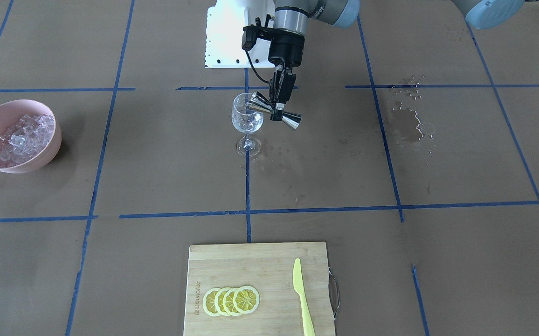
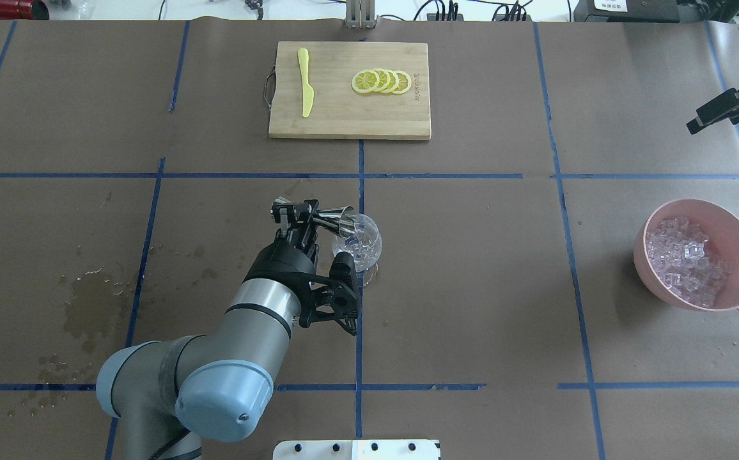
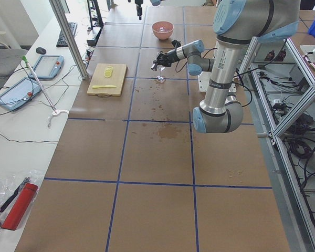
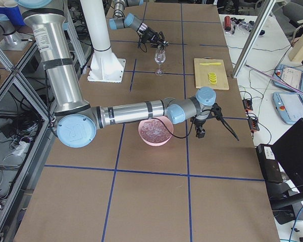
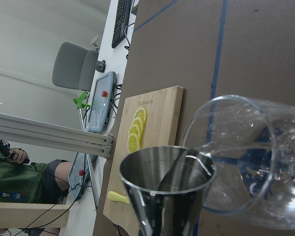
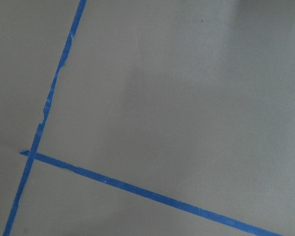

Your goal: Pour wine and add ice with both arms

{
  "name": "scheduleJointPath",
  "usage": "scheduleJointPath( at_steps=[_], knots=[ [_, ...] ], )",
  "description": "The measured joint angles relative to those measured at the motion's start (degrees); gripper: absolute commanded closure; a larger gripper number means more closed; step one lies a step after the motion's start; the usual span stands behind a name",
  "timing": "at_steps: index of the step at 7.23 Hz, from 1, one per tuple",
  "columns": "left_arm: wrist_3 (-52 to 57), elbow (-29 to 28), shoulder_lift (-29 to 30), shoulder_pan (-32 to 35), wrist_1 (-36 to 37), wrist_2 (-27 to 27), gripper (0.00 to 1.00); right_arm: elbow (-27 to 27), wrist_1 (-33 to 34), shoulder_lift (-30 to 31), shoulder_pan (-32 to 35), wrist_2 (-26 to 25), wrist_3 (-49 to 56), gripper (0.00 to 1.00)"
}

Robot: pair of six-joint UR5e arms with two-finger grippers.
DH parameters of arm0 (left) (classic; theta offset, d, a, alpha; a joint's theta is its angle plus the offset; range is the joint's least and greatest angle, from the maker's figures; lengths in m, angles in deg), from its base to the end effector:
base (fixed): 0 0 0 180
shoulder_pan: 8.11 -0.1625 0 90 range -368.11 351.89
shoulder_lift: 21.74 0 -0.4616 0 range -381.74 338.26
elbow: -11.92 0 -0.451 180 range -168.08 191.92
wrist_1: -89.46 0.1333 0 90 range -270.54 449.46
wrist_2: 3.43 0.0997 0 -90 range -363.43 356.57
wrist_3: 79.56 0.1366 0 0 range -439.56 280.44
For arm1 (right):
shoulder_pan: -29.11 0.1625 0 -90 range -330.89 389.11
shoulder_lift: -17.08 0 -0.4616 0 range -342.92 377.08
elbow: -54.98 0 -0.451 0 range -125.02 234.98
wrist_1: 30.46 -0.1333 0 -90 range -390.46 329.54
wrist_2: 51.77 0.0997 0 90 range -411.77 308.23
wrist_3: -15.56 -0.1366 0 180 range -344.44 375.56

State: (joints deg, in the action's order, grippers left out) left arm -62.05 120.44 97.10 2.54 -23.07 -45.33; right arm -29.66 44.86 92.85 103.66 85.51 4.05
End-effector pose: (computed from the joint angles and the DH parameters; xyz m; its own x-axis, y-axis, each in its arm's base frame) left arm 0.5935 -0.3507 0.1728 0.6711 0.5219 0.5266 -0.5660 -0.0980 0.8185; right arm -0.1514 -0.6714 0.5855 0.6129 -0.2780 0.7397 0.1244 0.9583 0.2571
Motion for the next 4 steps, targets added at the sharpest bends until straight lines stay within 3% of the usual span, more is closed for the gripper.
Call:
scheduleJointPath(
  at_steps=[4],
  knots=[
    [3.82,0.91,0.50,0.42,0.70,-1.24,1.00,0.08,0.00,0.00,-0.02,0.00,0.02,0.00]
  ],
)
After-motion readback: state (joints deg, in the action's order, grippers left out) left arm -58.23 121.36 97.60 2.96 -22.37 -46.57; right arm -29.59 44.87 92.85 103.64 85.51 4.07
